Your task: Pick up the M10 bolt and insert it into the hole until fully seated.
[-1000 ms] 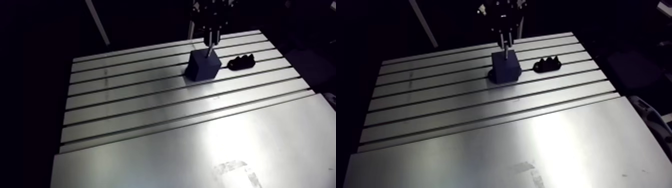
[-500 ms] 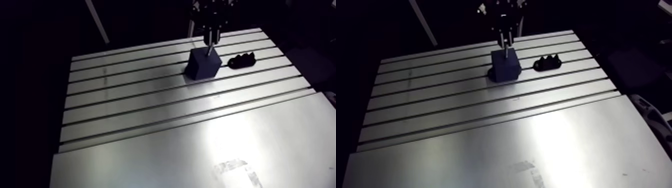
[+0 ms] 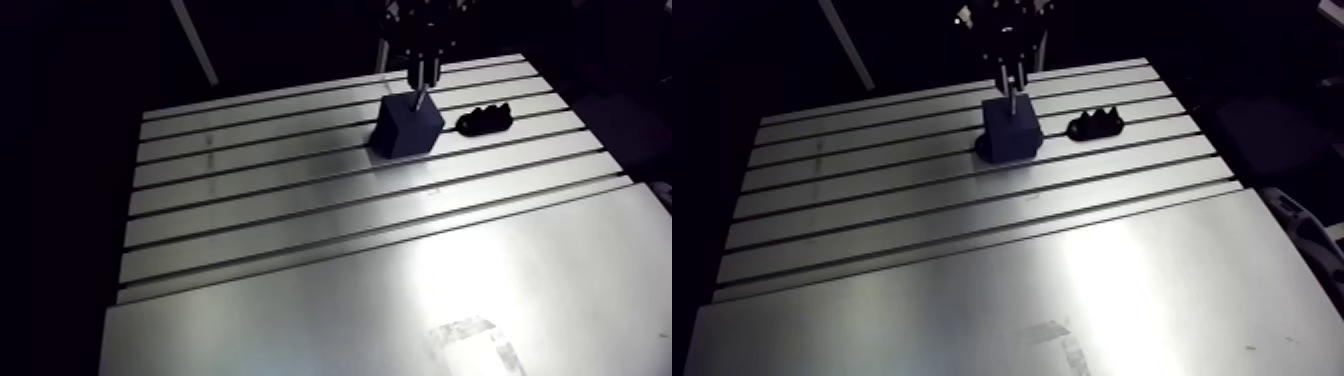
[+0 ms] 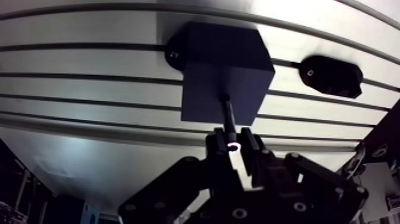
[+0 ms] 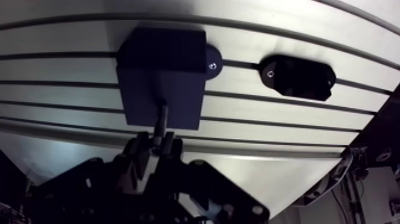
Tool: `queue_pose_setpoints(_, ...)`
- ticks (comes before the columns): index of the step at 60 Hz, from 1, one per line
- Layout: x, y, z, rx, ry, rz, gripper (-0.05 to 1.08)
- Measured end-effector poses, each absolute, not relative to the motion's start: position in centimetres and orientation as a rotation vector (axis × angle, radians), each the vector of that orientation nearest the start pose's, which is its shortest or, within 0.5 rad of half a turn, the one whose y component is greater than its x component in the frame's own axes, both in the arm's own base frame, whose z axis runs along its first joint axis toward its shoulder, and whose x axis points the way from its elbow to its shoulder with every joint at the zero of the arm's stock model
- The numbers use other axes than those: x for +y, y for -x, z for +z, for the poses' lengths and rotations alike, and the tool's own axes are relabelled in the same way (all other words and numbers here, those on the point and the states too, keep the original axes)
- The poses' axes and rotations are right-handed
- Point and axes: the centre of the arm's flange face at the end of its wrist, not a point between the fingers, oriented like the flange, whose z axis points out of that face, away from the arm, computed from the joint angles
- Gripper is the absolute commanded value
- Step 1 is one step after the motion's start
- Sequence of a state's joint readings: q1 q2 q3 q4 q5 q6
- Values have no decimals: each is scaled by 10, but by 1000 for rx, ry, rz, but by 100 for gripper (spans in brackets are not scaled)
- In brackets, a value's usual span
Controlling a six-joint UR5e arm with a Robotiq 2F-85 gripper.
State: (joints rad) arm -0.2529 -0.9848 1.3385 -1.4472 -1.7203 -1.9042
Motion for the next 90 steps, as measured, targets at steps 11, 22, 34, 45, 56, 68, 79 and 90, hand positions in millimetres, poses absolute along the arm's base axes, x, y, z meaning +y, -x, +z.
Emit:
queue_pose_setpoints(11,47,655,246,2636,155,3,107)
queue_pose_setpoints(22,47,655,246,2637,155,3,107)
queue_pose_setpoints(34,47,656,247,2639,156,3,107)
queue_pose_setpoints(45,47,656,247,2639,156,2,107)
queue_pose_setpoints(56,47,656,247,2639,156,2,107)
queue_pose_setpoints(68,47,656,247,2639,157,2,107)
queue_pose_setpoints(79,46,656,247,2639,158,2,107)
queue_pose_setpoints(90,46,656,247,2639,158,2,107)
